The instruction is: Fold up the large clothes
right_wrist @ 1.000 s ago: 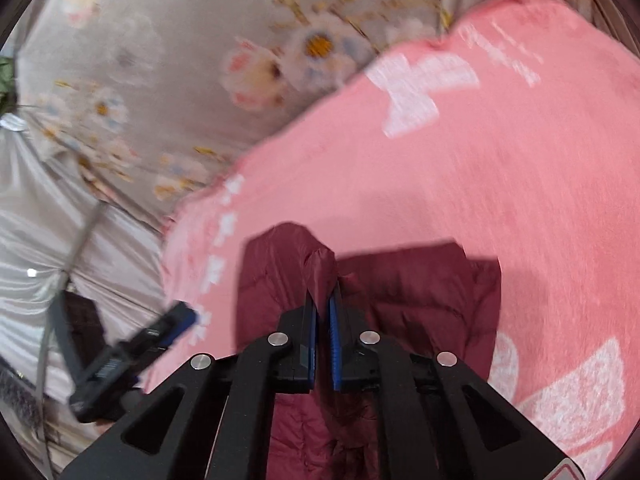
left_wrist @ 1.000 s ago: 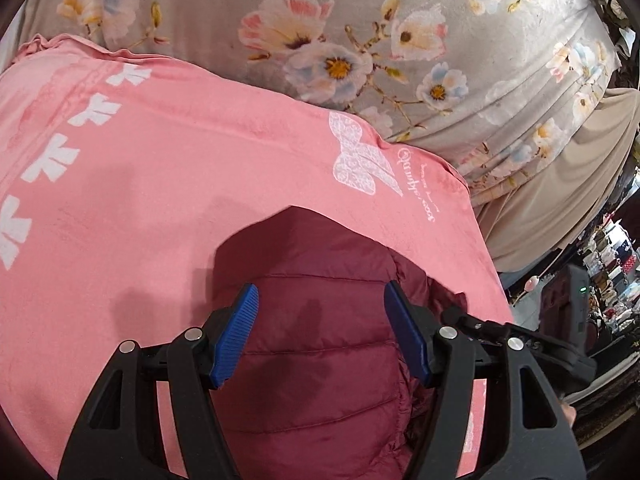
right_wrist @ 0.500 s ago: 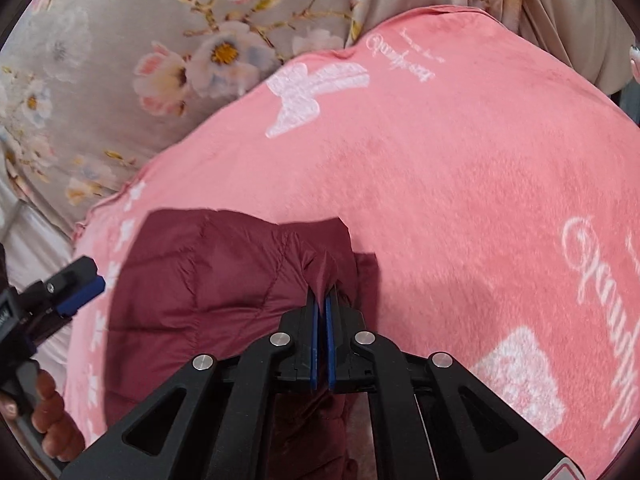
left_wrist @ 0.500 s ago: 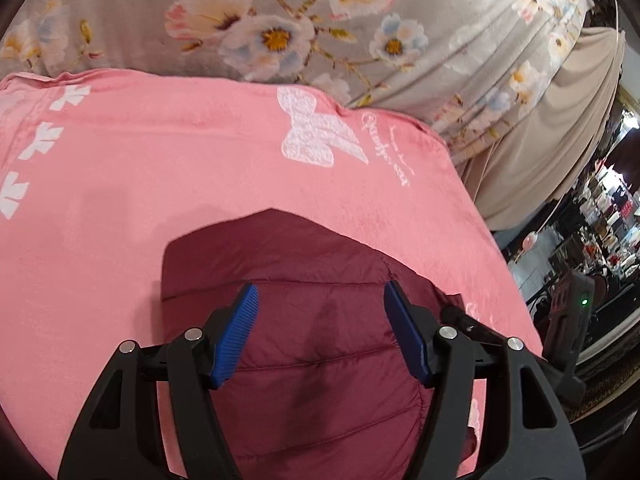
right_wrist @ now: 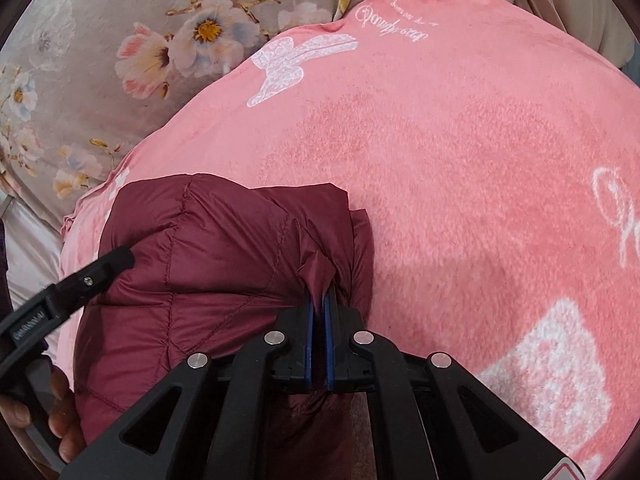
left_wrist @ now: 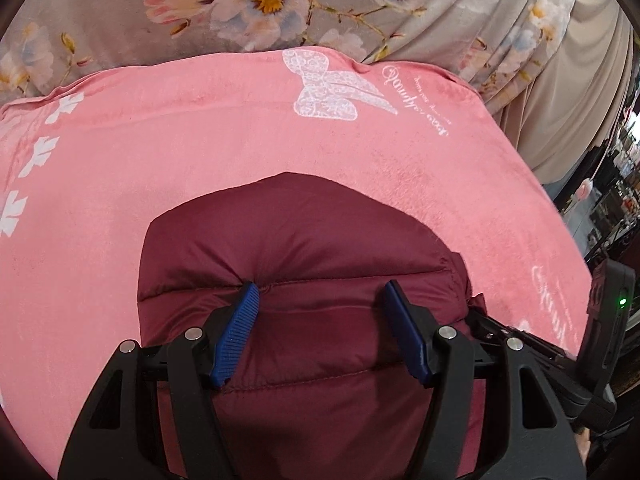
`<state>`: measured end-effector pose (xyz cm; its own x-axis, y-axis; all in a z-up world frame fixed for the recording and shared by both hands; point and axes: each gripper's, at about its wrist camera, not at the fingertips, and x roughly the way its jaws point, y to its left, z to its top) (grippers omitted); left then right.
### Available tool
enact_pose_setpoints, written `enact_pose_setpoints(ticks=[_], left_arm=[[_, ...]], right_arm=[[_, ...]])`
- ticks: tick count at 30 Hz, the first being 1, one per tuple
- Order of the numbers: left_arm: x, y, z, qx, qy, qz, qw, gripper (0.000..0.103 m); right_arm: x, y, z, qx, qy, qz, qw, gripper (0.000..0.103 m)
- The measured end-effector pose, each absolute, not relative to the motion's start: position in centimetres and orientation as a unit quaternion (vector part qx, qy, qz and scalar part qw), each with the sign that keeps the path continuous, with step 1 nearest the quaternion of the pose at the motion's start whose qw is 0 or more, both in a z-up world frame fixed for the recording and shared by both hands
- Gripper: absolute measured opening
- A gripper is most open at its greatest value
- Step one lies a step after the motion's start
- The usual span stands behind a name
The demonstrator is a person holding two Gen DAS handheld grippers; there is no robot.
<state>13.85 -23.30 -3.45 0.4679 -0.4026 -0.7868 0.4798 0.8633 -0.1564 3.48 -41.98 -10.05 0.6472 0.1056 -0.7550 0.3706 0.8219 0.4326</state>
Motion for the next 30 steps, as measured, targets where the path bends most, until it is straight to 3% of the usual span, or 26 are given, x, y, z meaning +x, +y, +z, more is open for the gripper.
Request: enact_pose_setpoints(ticks=[5, 8, 11, 15, 21, 26, 28, 30], left_arm=[[13.9, -23.8, -4.8, 0.065, 0.440, -0.245, 0.861, 0.063], [13.6, -24.1, -5.2, 0.082, 0.435, -0.237, 0.865, 0.063], [13.3, -24.2, -5.3, 0.094, 0.431, -0.230, 0.867, 0.063], [13.3, -24.2, -5.2, 0.093, 0.431, -0.228, 0.868, 0.063], [12.9, -23.8, -4.2, 0.082, 0.436, -0.229, 0.867, 0.063], [11.5, -24.8, -1.2, 0.063, 0.426, -0.278, 0.859, 0.063], [10.9, -26.3, -0.5, 0.071, 0.425, -0.299, 0.851, 0.063], [10.5, -28.3, -0.4, 0.090, 0.428, -0.318, 0.841, 0.063]], right_arm=[[3.2, -42.3, -9.7, 0.291, 0.415, -0.072, 0.859, 0.002], [1.2, -42.2, -7.5, 0.291, 0.397, -0.076, 0.867, 0.015], [-1.6, -41.8, -5.6, 0.294, 0.375, -0.066, 0.877, 0.018], [-6.4, -41.3, -5.2, 0.330, 0.362, -0.027, 0.871, 0.043], [-10.6, -38.7, -5.5, 0.345, 0.355, 0.019, 0.869, 0.058], [-11.2, -36.9, -6.2, 0.313, 0.360, 0.003, 0.879, 0.057], [-11.1, -37.0, -6.9, 0.315, 0.367, -0.007, 0.876, 0.050], [-11.1, -37.1, -7.9, 0.319, 0.378, -0.014, 0.869, 0.030]])
